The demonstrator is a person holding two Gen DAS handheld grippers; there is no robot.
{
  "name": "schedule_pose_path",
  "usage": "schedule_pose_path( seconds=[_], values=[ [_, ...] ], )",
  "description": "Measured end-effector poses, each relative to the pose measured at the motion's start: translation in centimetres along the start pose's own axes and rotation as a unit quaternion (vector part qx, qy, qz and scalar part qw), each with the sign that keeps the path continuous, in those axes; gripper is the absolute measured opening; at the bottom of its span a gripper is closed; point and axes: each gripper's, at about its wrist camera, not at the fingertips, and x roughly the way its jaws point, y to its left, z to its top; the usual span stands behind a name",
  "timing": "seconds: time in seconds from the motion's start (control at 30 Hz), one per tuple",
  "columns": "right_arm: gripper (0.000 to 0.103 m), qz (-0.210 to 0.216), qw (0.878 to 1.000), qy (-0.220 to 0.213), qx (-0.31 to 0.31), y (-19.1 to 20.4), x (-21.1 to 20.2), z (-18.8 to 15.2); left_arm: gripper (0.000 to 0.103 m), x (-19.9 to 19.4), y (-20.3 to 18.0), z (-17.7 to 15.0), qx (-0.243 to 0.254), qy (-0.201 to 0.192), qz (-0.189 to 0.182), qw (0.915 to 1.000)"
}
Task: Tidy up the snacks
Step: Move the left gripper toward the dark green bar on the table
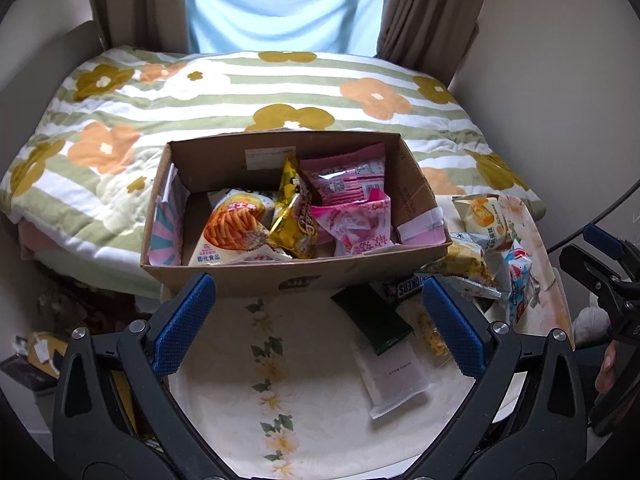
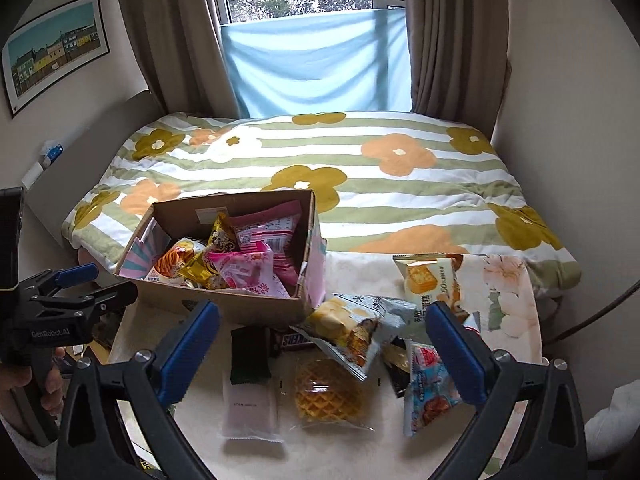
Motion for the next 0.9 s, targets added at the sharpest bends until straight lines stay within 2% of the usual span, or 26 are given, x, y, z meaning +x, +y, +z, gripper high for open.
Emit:
schedule_pose_path(
  seconds=[0.2,0.53,0.7,0.8,0.9],
  values=[
    [0.102,0.016,1.000,0.011,-0.002,-2.6,0.4,-1.2,0.103,1.5,-2.3,-1.5,-0.019,0.024,-0.001,0.9995],
    [0.102,0.070,0.992,0.053,-0.087,-6.2,3.5,-1.2,0.102,5.9,-4.7,-3.6,-0.087,0.072,0.017,0.9935],
    [0.102,0.102,0.984,0.081,-0.125,-7.1,6.2,-0.8,0.100,9.1,-4.9,-4.4,-0.119,0.104,0.022,0.9872],
    [0.102,0.121,0.973,0.100,-0.169,-6.9,8.2,-0.6,0.095,11.2,-5.1,-4.9,-0.129,0.121,0.032,0.9836],
    [0.102,0.135,0.964,0.120,-0.196,-6.6,10.0,-0.4,0.094,13.0,-5.2,-5.3,-0.138,0.132,0.040,0.9807]
  ],
)
